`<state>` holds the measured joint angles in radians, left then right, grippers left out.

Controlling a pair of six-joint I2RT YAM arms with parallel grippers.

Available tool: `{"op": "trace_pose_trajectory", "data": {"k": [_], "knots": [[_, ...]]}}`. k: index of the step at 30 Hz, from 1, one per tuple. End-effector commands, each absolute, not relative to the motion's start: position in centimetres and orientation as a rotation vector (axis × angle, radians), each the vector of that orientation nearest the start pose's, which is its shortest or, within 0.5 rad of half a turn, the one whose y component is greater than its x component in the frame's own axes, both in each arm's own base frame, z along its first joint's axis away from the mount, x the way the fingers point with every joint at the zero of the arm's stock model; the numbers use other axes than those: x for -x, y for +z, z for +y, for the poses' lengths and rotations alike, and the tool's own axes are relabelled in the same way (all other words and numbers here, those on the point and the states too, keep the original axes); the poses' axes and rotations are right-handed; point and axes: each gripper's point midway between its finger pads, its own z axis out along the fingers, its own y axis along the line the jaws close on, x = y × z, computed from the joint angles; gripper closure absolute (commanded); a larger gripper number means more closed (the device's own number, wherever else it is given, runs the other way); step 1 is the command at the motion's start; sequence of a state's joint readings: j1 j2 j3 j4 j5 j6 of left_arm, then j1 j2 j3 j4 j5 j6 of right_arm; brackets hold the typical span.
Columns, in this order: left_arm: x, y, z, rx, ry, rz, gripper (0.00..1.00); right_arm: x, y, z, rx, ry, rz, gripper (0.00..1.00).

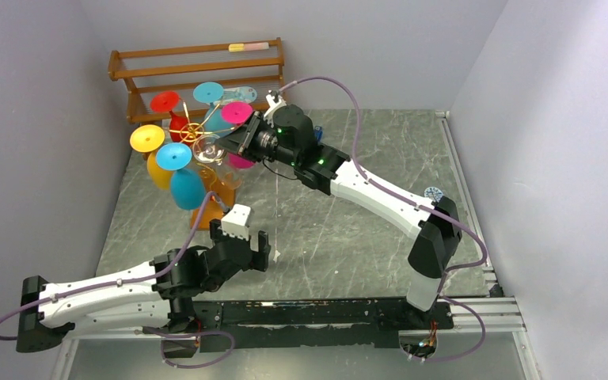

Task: Take the wine glass off the wine glass rack
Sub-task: Pick up the wine glass from the wine rack.

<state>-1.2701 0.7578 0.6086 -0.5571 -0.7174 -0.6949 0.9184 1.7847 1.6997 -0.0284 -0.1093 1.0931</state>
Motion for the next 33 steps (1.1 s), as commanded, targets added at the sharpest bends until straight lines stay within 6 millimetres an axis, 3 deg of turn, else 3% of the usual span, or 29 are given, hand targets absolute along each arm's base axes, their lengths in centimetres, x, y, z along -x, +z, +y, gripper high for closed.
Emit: {"op": "trace_pose_trajectory", "data": {"k": [1, 4, 17, 22, 33], "knots": [[-16.1, 15.9, -19.0, -0.186, -0.396, 2.062, 0.0, -30.9, 39.0, 48.2, -0.155, 1.586, 1.857, 1.0], [-16.2, 16.1, -18.6, -0.169, -0.397, 2.052, 0.0, -31.0, 39.0, 47.8, -0.186, 1.593, 1.85, 1.0], [-15.8, 16.2, -20.5, -0.243, -0.465, 2.046, 0.0, -32.9, 39.7, 46.0, -0.366, 1.59, 1.78, 1.0], [-15.7, 15.9, -20.8, -0.268, -0.46, 2.057, 0.0, -33.5, 40.7, 44.6, -0.417, 1.566, 1.732, 1.0], [-16.1, 16.1, -19.9, -0.176, -0.43, 2.068, 0.0, -32.3, 40.4, 42.0, -0.448, 1.597, 1.694, 1.0]]}}
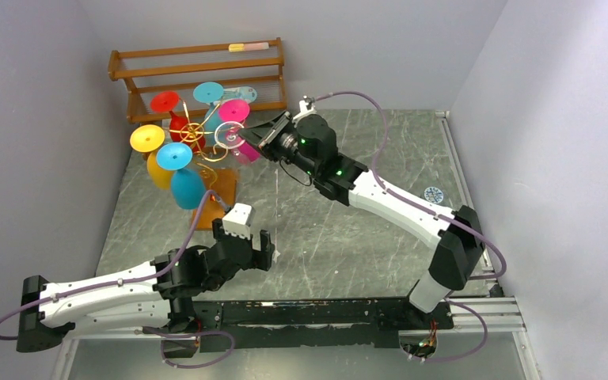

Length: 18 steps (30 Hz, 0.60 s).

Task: Take the wine glass off the wine glass rack
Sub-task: Pick up the wine glass from the wine rack.

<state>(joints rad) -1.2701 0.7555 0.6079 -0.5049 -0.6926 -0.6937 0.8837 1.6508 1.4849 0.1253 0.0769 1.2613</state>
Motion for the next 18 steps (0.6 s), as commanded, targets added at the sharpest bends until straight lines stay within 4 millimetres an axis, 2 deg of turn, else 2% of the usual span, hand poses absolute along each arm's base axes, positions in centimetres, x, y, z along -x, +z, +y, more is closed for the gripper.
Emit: {"op": "trace_pose_trajectory", "data": {"k": [1, 5, 9, 14, 18], "knots": [[-16.1, 16.2, -19.8, -0.177, -0.423, 2.071, 0.0, -32.1, 40.2, 41.7, -0.45, 1.593, 1.698, 1.0], [-16.0, 16.4, -19.9, -0.198, -0.412, 2.074, 0.0, -31.7, 39.0, 40.1, -0.487, 1.582, 1.707, 1.0], [-15.8, 16.7, -20.3, -0.195, -0.467, 2.064, 0.0, -30.7, 39.4, 38.4, -0.449, 1.587, 1.668, 1.0], [-15.3, 17.2, -21.5, -0.227, -0.561, 2.045, 0.0, -29.7, 37.5, 35.2, -0.415, 1.445, 1.686, 1.0], [-14.8, 17.9, -23.1, -0.237, -0.664, 2.029, 0.0, -29.1, 34.3, 31.3, -0.381, 1.283, 1.689, 1.0]]}}
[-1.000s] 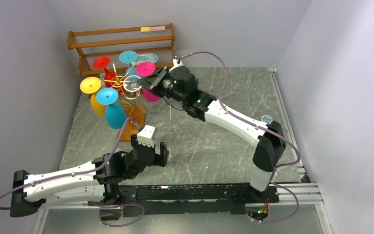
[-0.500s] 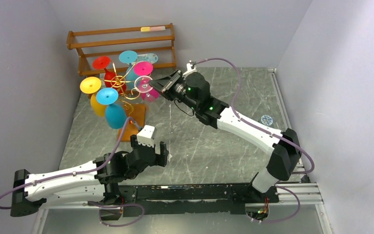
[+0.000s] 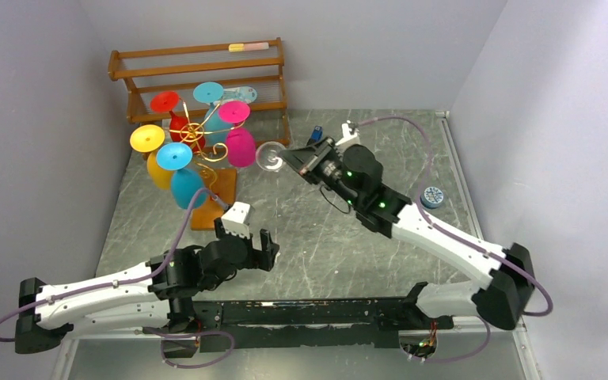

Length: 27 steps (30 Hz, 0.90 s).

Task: Take the wine glass off the wine glass rack
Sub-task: Pick up the wine glass from the wine rack, then place the wine glass at the center of the board.

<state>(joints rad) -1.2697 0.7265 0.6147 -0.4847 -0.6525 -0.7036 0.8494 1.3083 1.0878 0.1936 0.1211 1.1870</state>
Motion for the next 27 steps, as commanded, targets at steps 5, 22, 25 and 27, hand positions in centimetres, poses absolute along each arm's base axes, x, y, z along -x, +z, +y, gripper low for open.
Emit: {"op": "trace_pose_trajectory", "data": {"k": [5, 22, 25, 27], "knots": [[-14.2, 16.0, -26.0, -0.322, -0.677, 2.108, 0.0, -29.6, 30.2, 26.4, -0.343, 1.202, 1.694, 1.0], [-16.0, 20.7, -33.3, -0.472, -1.287, 1.981, 0.0, -27.5, 26.9, 19.1, 0.113, 0.912, 1.754, 1.0], [-15.7, 21.6, -33.6, -0.478, -1.35, 1.922, 0.0, -26.5, 26.9, 19.8, 0.218, 0.937, 1.72, 1.0], [-15.7, 22.4, -33.5, -0.469, -1.373, 1.879, 0.0, -25.8, 26.8, 20.2, 0.273, 0.961, 1.702, 1.0]]}}
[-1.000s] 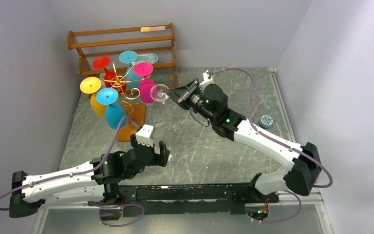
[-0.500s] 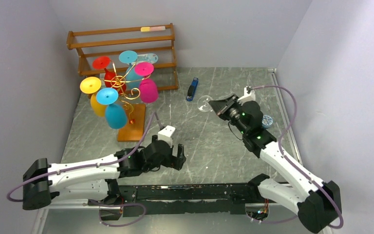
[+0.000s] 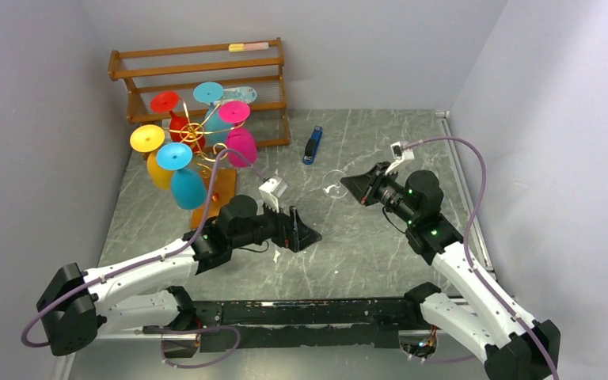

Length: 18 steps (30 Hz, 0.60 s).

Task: Take the wine glass off the wine glass rack
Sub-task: Place the wine glass at the center of the board.

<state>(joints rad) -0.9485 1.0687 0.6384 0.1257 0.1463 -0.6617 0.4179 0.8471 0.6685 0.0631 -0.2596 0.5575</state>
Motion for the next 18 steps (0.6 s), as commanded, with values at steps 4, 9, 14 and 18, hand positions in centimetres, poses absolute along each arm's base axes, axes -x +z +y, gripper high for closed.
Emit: {"op": "trace_pose_trajectory", "data": {"k": [4, 9, 14, 18], "knots": [[-15.8, 23.9, -33.0, -0.451, -1.391, 1.775, 0.0, -23.7, 26.5, 21.5, 0.44, 1.033, 1.659, 1.0], [-16.7, 23.8, -32.3, -0.394, -1.338, 1.807, 0.0, -21.2, 26.8, 22.7, 0.566, 1.157, 1.621, 1.0], [-16.2, 24.5, -32.7, -0.412, -1.409, 1.743, 0.0, -19.8, 27.0, 23.5, 0.634, 1.254, 1.602, 1.0], [-16.5, 24.7, -32.7, -0.356, -1.439, 1.731, 0.0, -19.3, 27.3, 23.7, 0.656, 1.289, 1.596, 1.0]]}}
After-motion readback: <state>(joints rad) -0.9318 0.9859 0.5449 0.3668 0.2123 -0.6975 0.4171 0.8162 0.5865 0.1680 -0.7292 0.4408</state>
